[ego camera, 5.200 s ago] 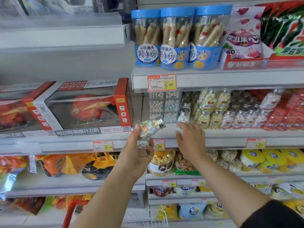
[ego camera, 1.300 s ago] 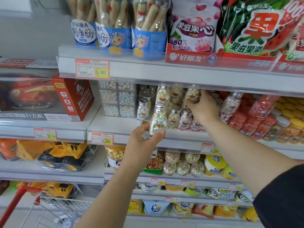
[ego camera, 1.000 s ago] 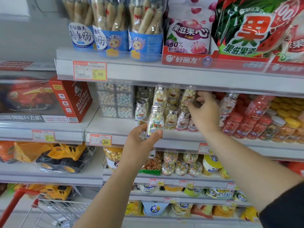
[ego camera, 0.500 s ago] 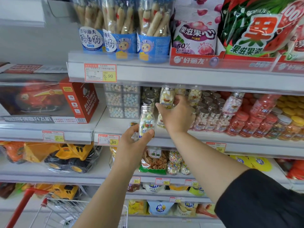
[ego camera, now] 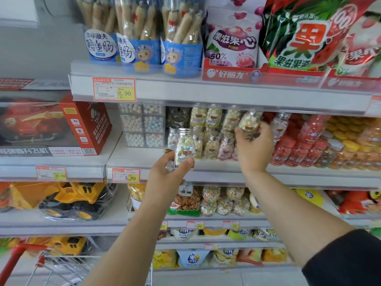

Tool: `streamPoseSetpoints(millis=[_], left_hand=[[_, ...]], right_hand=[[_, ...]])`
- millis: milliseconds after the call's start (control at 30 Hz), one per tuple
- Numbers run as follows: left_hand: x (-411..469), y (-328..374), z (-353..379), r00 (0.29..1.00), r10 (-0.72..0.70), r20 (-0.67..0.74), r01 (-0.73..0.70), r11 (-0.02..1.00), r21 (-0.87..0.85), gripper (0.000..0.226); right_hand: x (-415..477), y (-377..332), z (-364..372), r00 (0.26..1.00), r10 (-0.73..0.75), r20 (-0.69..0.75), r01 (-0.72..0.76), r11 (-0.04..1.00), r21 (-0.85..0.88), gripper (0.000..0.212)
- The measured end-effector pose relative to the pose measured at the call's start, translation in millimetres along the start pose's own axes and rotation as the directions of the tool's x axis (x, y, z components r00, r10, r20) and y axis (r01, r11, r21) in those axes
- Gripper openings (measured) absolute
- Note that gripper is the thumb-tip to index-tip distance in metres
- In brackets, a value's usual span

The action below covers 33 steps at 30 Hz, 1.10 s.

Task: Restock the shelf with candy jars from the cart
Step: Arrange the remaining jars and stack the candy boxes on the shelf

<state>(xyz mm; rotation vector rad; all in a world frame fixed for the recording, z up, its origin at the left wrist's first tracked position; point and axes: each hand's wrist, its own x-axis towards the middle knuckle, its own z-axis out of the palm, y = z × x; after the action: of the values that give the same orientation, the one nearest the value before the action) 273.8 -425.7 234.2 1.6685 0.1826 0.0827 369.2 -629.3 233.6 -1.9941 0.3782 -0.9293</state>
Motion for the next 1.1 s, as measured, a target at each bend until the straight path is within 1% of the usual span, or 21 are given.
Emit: streamPoseSetpoints(millis=[67, 200, 333, 433, 533, 600, 633, 667, 700, 733, 767, 833, 900, 967, 1100], left_hand=[[-1, 2, 6, 1.0, 0.002, 0.023, -0.002, 1.0, -0.006, 0.062], [-3, 6, 14, 0.999, -0.012, 0.041, 0.013, 1.0, -0.014, 0.053], [-6, 8, 17, 0.998, -0.033, 0.058, 0.032, 0.999, 0.016, 0.027], [-8, 11, 18, 0.997, -0.045, 0.058, 0.044, 0.999, 0.01, 0.019], [-9, 10, 18, 0.998, -0.041, 0.057, 0.04, 0.999, 0.007, 0.017], [-8, 9, 17, 0.998, -0.03, 0.057, 0.031, 1.0, -0.005, 0.013], [-8, 10, 17, 0.998, -0.027, 0.057, 0.028, 1.0, -0.01, 0.018], [-7, 8, 16, 0.998, -0.027, 0.056, 0.028, 1.0, -0.01, 0.026], [-7, 8, 15, 0.998, -0.025, 0.05, 0.025, 1.0, -0.006, 0.033], [-5, 6, 14, 0.999, -0.019, 0.049, 0.019, 1.0, -0.01, 0.04], [-5, 5, 14, 0.999, -0.018, 0.043, 0.019, 1.0, -0.012, 0.045], [-4, 5, 12, 0.999, -0.014, 0.032, 0.014, 1.0, -0.019, 0.052], [-4, 6, 10, 1.0, -0.024, 0.02, 0.024, 0.999, -0.021, 0.046], [-3, 6, 6, 1.0, -0.024, 0.005, 0.024, 0.999, -0.034, 0.044], [0, 2, -4, 1.0, -0.024, -0.02, 0.024, 1.0, -0.016, 0.055]], right_hand=[[15, 8, -4, 1.0, 0.002, -0.008, -0.002, 0.999, -0.039, 0.053], [23, 15, -5, 0.999, 0.036, 0.039, -0.031, 0.993, -0.111, 0.057], [24, 20, -3, 0.997, 0.02, 0.07, -0.01, 0.989, -0.148, 0.054], [26, 26, 0, 0.997, 0.006, 0.077, 0.005, 0.99, -0.142, 0.053], [25, 26, -1, 0.996, 0.009, 0.087, 0.0, 0.994, -0.107, 0.057], [20, 23, -7, 0.998, 0.021, 0.055, -0.019, 0.999, -0.051, 0.061], [15, 20, -12, 1.0, 0.019, 0.019, -0.018, 1.0, -0.016, 0.061], [7, 16, -17, 1.0, -0.004, -0.017, 0.004, 1.0, 0.014, 0.058], [-2, 12, -21, 0.998, -0.056, -0.041, 0.058, 0.998, 0.035, 0.053], [-12, 7, -22, 0.992, -0.124, -0.03, 0.126, 0.991, 0.049, 0.047], [-22, 0, -21, 0.98, -0.197, 0.016, 0.195, 0.979, 0.059, 0.043], [-32, -19, -12, 0.929, -0.326, 0.173, 0.324, 0.945, 0.039, 0.043], [-31, -40, 1, 0.859, -0.41, 0.307, 0.435, 0.9, -0.016, 0.049], [-23, -56, 12, 0.82, -0.449, 0.355, 0.504, 0.861, -0.075, 0.052], [-4, -60, 30, 0.83, -0.397, 0.392, 0.517, 0.812, -0.271, 0.056]])
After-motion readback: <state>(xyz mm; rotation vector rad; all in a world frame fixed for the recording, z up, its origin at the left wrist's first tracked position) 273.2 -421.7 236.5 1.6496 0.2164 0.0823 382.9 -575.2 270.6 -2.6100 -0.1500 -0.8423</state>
